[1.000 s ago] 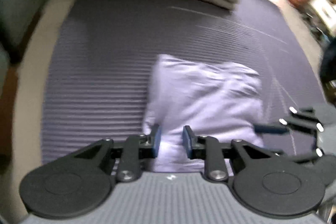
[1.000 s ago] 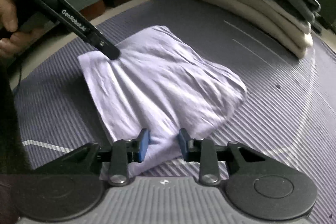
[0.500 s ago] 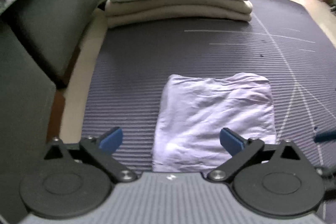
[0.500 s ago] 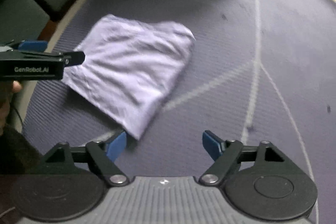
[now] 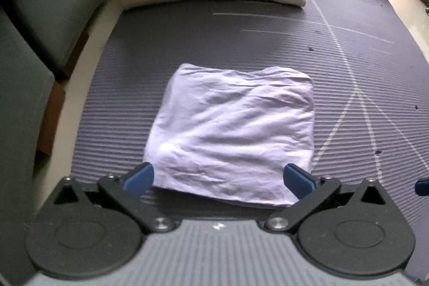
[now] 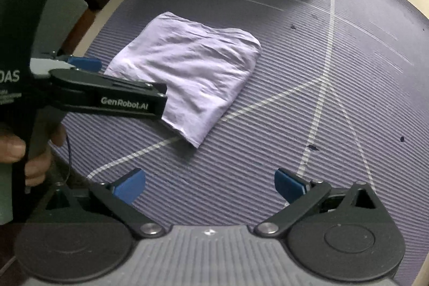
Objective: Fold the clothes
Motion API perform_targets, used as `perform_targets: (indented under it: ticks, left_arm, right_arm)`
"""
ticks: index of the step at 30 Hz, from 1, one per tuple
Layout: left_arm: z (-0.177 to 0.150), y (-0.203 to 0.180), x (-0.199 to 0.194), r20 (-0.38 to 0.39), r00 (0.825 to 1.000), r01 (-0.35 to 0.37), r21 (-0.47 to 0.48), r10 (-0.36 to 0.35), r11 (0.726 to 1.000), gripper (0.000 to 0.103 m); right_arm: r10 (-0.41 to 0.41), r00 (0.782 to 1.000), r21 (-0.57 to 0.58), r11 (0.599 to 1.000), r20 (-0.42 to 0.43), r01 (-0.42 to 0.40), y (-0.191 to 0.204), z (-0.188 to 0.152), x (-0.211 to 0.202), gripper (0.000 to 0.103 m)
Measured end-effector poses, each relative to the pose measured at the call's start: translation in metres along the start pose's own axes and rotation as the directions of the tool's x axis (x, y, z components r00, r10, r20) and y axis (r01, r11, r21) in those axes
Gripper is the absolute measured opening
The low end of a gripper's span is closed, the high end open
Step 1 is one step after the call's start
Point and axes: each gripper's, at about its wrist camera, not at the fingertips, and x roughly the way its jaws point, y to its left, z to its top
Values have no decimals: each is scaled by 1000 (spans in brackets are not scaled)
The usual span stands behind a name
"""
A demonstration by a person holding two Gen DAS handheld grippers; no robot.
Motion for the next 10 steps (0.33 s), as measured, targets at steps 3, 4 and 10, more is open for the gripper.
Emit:
perform_targets:
  ticks: [3, 4, 10]
  left_arm:
    - [1, 2, -1, 1, 1000, 0, -11, 0, 1000, 103]
    - [1, 2, -1, 0, 1000, 0, -12, 0, 1000, 103]
    - [1, 5, 0, -5, 1000, 9, -22, -9, 1000, 103]
  right_arm:
    - [4, 1000, 39, 999, -16, -3, -5, 1, 7, 102]
    - [4, 1000, 53, 999, -23, -3, -8, 1, 9, 102]
    - [3, 999, 90, 996, -33, 0, -12, 2, 15, 102]
